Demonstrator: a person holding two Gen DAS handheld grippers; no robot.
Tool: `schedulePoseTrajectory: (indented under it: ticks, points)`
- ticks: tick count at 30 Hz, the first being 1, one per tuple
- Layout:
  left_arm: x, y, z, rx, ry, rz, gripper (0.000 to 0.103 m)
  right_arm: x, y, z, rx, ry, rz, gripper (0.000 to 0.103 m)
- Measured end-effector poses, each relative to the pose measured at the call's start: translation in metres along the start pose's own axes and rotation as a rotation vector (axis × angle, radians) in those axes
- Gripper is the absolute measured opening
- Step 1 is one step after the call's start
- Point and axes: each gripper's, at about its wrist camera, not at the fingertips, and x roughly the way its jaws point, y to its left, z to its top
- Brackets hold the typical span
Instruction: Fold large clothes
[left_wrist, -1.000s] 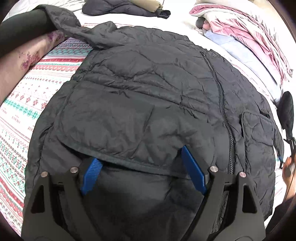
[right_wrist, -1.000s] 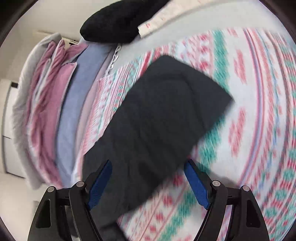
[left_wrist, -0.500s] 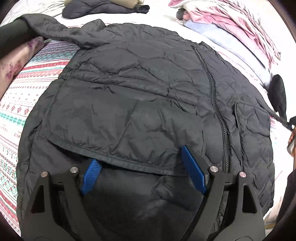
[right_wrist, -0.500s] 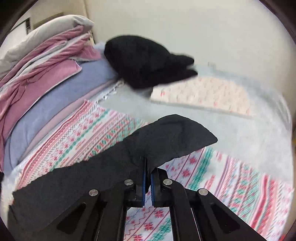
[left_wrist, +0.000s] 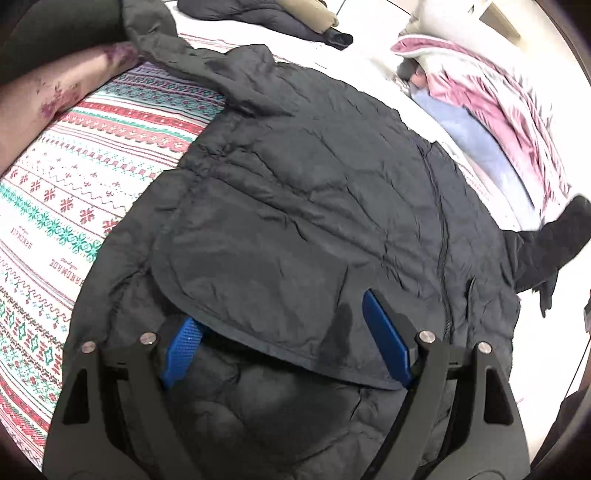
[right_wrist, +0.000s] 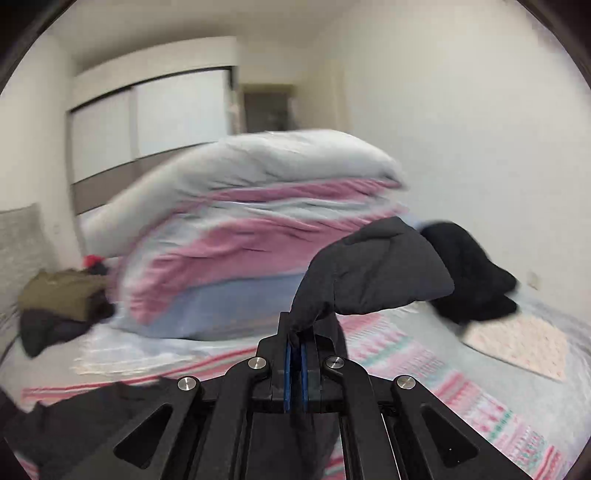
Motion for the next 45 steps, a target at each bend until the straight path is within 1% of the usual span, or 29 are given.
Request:
schedulePoseTrajectory:
  ticks: [3,5,6,8,10,12,13,16,17,19,20,21,22,23,24,26,27,29,30,31,32,33,34,36,37,38,39,41,45]
  points:
    - [-0.004,0.003,0.002,-0.012,-0.014,-0.005,0.083,-0.015,0.09,-0.004,-0.098,-0.014,0.149,0.003]
    - [-0.004,0.005,0.004,-0.023,-0.015,-0.002,0.083,-0.015,0.149,-0.02,-0.161,0.008,0.23,0.003]
    - [-0.004,0.008,0.003,-0.03,-0.011,-0.007,0.083,-0.013,0.174,-0.032,-0.193,0.025,0.259,0.003]
    - [-0.002,0.013,0.006,-0.05,-0.001,-0.014,0.083,-0.004,0.22,-0.064,-0.269,0.082,0.27,0.003]
    - [-0.002,0.017,0.006,-0.059,0.008,-0.016,0.083,0.019,0.254,-0.107,-0.311,0.2,0.297,0.003]
    - [-0.004,0.02,0.007,-0.064,0.012,-0.021,0.083,0.046,0.273,-0.156,-0.353,0.323,0.285,0.004]
    - [-0.005,0.022,0.008,-0.07,0.009,-0.024,0.083,0.061,0.28,-0.187,-0.392,0.401,0.27,0.004]
    - [-0.008,0.025,0.009,-0.083,0.005,-0.037,0.083,0.094,0.28,-0.248,-0.473,0.578,0.265,0.009]
    - [-0.008,0.025,0.01,-0.09,0.008,-0.041,0.083,0.097,0.277,-0.255,-0.486,0.594,0.267,0.011]
    - [-0.007,0.027,0.011,-0.101,0.01,-0.042,0.083,0.094,0.274,-0.259,-0.495,0.565,0.289,0.016]
    - [-0.007,0.027,0.011,-0.103,0.011,-0.042,0.083,0.093,0.269,-0.256,-0.476,0.575,0.308,0.022]
    - [-0.006,0.027,0.01,-0.103,0.011,-0.039,0.083,0.092,0.269,-0.251,-0.446,0.592,0.337,0.032]
    - [-0.006,0.026,0.01,-0.1,0.01,-0.037,0.083,0.093,0.268,-0.244,-0.404,0.613,0.377,0.04]
    - [-0.006,0.025,0.01,-0.097,0.009,-0.033,0.083,0.086,0.267,-0.234,-0.361,0.625,0.416,0.058]
    - [-0.006,0.024,0.01,-0.094,0.008,-0.032,0.083,0.082,0.261,-0.228,-0.319,0.624,0.443,0.07]
    - [-0.005,0.022,0.01,-0.088,0.003,-0.029,0.083,0.078,0.256,-0.216,-0.227,0.585,0.466,0.073]
    - [-0.006,0.022,0.01,-0.084,0.0,-0.028,0.083,0.079,0.254,-0.213,-0.18,0.588,0.483,0.074]
    - [-0.005,0.021,0.011,-0.081,-0.001,-0.025,0.083,0.081,0.259,-0.219,-0.108,0.64,0.534,0.074]
    - [-0.005,0.021,0.012,-0.082,-0.002,-0.027,0.083,0.086,0.26,-0.226,-0.086,0.69,0.557,0.075]
    - [-0.004,0.02,0.013,-0.084,-0.001,-0.027,0.083,0.087,0.263,-0.235,-0.092,0.727,0.554,0.075]
    - [-0.004,0.02,0.013,-0.084,0.001,-0.03,0.083,0.093,0.267,-0.248,-0.135,0.777,0.516,0.075]
    - [-0.003,0.02,0.013,-0.083,0.001,-0.033,0.083,0.095,0.272,-0.256,-0.192,0.777,0.486,0.075]
    - [-0.003,0.02,0.014,-0.079,0.001,-0.032,0.083,0.089,0.276,-0.253,-0.235,0.741,0.479,0.075]
    - [-0.003,0.022,0.015,-0.072,0.001,-0.029,0.083,0.081,0.28,-0.245,-0.264,0.734,0.451,0.075]
    - [-0.003,0.023,0.015,-0.074,0.001,-0.032,0.083,0.074,0.278,-0.238,-0.239,0.737,0.446,0.075]
    - [-0.004,0.024,0.015,-0.075,0.0,-0.035,0.083,0.064,0.273,-0.231,-0.2,0.728,0.466,0.075]
    - [-0.004,0.025,0.015,-0.076,-0.002,-0.035,0.083,0.051,0.262,-0.223,-0.132,0.71,0.495,0.075]
    - [-0.004,0.027,0.016,-0.075,-0.007,-0.017,0.083,0.026,0.237,-0.214,0.007,0.71,0.506,0.075]
    - [-0.005,0.03,0.017,-0.08,-0.008,0.001,0.083,-0.026,0.187,-0.222,0.183,0.82,0.487,0.077]
